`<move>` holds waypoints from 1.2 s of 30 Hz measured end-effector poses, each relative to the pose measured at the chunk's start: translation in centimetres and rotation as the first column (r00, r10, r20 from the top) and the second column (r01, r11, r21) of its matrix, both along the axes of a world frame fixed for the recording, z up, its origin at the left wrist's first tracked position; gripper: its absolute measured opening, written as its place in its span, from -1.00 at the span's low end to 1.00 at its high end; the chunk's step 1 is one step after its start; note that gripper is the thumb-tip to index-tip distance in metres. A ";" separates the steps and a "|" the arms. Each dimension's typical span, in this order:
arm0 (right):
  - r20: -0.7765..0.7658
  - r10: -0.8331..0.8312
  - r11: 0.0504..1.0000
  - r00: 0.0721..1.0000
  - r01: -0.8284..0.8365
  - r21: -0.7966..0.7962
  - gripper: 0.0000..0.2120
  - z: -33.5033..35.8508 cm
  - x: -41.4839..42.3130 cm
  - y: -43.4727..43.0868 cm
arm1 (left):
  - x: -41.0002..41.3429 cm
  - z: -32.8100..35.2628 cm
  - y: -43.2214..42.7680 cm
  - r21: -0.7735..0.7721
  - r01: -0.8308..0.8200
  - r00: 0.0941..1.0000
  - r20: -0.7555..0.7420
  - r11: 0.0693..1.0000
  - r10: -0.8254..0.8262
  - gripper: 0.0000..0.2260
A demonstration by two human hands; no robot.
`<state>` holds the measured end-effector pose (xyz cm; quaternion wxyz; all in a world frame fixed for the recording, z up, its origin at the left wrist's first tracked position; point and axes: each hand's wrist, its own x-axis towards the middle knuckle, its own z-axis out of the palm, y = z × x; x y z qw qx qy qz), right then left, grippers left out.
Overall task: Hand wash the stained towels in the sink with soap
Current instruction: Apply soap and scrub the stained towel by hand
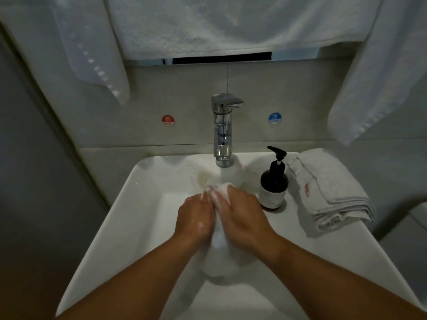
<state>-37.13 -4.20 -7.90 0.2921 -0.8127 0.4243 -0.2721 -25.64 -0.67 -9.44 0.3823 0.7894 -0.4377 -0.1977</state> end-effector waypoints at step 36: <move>0.132 -0.144 0.990 0.981 0.144 0.005 -0.67 -0.3 -0.3 -2.3 | -0.4 1.2 0.9 0.022 0.152 0.988 0.007 0.988 -0.153 -0.51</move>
